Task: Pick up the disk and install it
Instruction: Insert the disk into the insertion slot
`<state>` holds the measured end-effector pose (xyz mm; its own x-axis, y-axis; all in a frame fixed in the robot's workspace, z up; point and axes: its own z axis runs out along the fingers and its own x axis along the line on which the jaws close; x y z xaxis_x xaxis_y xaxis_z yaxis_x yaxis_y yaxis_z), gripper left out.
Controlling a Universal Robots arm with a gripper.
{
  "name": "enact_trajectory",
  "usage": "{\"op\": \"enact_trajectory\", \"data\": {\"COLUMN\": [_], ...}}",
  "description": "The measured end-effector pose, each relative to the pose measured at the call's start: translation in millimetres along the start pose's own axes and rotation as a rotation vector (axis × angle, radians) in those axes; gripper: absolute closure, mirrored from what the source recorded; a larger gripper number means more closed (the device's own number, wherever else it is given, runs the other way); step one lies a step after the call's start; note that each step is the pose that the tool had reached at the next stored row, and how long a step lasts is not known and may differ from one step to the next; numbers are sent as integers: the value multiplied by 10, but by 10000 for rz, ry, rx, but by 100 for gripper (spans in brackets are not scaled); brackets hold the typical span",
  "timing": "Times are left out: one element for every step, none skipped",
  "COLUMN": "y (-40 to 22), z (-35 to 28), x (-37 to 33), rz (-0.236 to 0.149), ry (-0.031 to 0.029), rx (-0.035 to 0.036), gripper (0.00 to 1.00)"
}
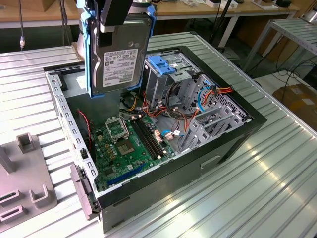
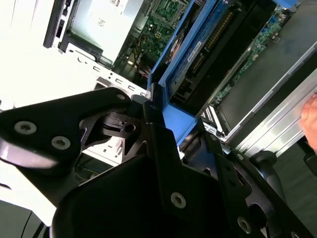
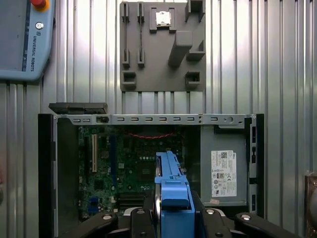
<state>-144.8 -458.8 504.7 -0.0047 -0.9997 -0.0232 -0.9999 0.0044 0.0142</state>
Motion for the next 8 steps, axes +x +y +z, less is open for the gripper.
{"op": "enact_trajectory", "data": {"y": [-11,-22,-33,-49,-63,-81,-96,-115], "z": [1,0,1,0,0,1,1,2], "x": [10,13,15,16,16,17,17,18], "rz": [0,0,0,1,1,1,1,0], "ry": [-1,0,-1,1,1,0,1,1], "rx": [0,0,0,-1,-1,0,0,0], "gripper": [63,63,63,63,63,63,63,63]}}
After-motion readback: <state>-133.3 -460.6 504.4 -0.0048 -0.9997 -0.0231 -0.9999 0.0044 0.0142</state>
